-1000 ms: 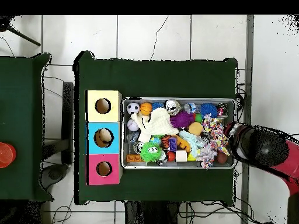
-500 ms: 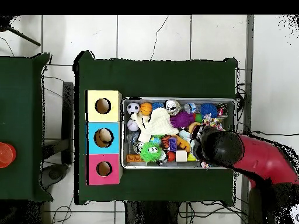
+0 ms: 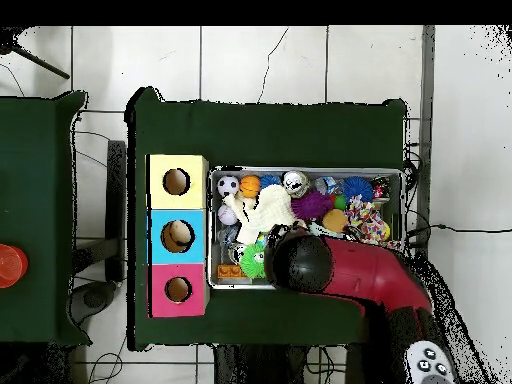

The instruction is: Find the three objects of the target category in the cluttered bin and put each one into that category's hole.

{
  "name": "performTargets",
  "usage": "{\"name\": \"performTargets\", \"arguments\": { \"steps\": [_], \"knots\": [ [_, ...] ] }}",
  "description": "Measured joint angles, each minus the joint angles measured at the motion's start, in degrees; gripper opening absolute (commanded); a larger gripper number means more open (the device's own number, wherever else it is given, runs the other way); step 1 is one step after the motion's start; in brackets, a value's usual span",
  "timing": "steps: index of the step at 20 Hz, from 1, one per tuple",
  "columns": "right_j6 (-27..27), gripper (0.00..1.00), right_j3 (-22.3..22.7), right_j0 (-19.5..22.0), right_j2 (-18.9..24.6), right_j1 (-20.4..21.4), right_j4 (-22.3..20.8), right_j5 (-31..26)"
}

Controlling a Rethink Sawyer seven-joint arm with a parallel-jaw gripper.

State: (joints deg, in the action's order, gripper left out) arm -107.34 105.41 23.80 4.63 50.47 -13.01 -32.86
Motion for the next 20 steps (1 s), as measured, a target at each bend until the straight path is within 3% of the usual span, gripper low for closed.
{"name": "performTargets", "arguments": {
  "steps": [6,15,20],
  "knots": [
    [-4.57,0.00,3.14,-7.65,-4.04,0.01,4.12,2.59],
    [-12.28,0.00,4.11,-19.81,-9.20,-0.02,9.21,3.28],
    [-14.27,0.00,4.13,-23.38,-10.34,-0.02,11.42,3.28]
  ]
}}
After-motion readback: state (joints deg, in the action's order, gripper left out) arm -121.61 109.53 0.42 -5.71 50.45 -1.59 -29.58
